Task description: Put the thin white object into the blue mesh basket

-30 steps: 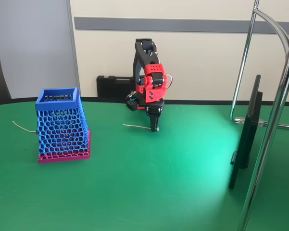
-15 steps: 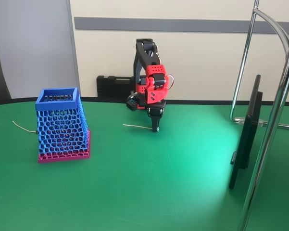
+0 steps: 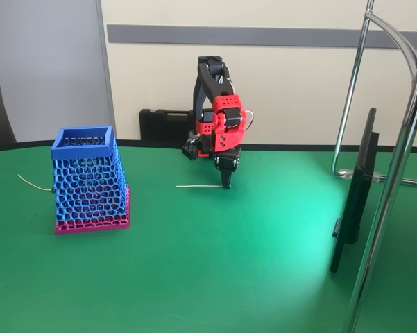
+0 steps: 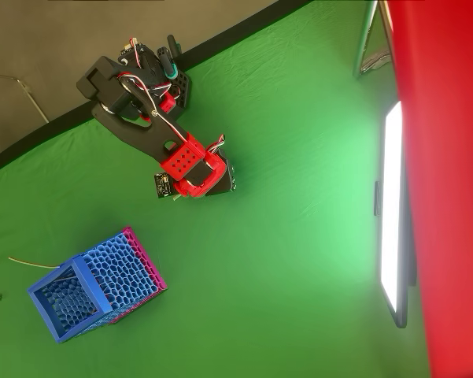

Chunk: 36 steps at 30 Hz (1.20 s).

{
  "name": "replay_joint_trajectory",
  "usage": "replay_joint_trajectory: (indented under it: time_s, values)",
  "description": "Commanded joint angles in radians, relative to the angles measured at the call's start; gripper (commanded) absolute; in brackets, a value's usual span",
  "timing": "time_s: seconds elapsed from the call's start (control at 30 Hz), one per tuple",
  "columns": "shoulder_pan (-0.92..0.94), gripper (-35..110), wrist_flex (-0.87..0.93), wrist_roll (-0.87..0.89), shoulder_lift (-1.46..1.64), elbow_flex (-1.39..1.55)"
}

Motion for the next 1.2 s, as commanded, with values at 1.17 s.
replay_joint_trajectory:
  time_s: [1.17]
  values:
    - [0.258, 1, -0.176, -0.262, 0.419, -0.374]
